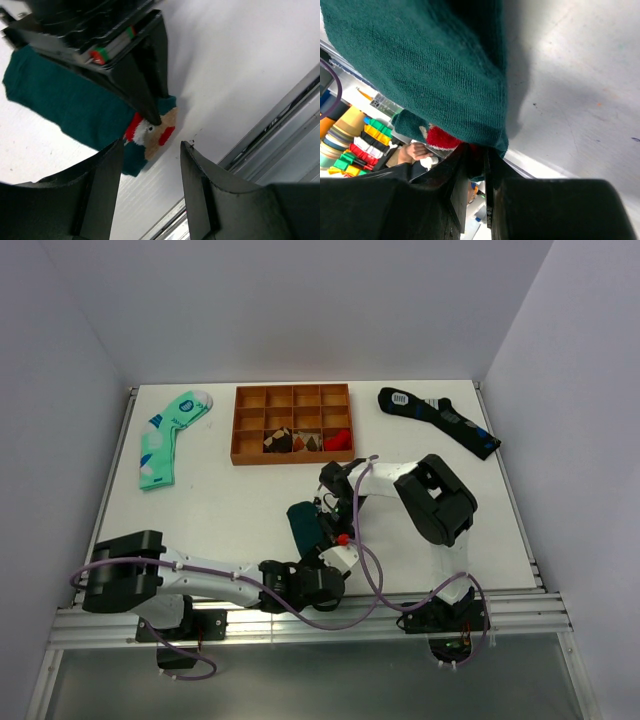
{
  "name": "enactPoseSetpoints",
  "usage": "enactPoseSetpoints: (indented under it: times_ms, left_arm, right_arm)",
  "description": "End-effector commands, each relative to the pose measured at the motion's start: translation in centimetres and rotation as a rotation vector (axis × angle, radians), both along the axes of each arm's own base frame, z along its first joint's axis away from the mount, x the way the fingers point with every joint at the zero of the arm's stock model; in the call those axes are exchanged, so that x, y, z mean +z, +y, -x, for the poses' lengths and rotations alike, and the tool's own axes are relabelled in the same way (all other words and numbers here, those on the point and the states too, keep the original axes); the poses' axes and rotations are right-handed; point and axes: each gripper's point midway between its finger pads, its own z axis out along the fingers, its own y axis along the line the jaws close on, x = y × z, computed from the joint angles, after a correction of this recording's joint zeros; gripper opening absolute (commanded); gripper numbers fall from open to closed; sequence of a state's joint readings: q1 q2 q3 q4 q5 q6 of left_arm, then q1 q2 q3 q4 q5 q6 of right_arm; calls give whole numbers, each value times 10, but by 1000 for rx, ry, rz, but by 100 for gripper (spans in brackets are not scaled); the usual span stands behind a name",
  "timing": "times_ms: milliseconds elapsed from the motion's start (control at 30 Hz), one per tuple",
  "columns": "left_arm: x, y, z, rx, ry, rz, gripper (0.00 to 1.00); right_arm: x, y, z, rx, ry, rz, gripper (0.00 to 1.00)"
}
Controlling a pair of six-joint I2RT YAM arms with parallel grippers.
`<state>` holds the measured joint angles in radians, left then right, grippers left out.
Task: Roll the socks
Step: Roll the sock at the center of the board.
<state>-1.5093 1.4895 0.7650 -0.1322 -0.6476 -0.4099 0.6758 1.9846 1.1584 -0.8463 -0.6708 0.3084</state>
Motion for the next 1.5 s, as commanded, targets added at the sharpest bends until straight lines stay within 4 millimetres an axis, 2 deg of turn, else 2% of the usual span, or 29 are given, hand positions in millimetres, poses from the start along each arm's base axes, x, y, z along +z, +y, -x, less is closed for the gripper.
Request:
enactPoseSetpoints:
  times_ms: [0, 200, 467, 667, 800, 1467]
  left_arm:
    - [2, -12, 5, -84, -2, -45, 55]
    - [-9, -3, -4, -78, 10, -116, 57]
    - [-11, 2, -10, -88, -13, -204, 57]
    - [-3, 4, -14, -75, -33, -214, 57]
    - [-3, 2, -11, -93, -28, -215, 56]
    - [-28, -9, 2, -184, 13, -275, 55]
  right_arm:
    - [-29, -28, 1, 30, -17, 154, 0]
    - [-31, -27, 2, 32, -16, 147, 0]
    - [-39, -31, 6, 43, -4, 152, 0]
    - [-38, -29, 5, 43, -6, 144, 0]
    - [-39, -29, 5, 45, -3, 148, 0]
    - [-38, -30, 3, 54, -12, 153, 0]
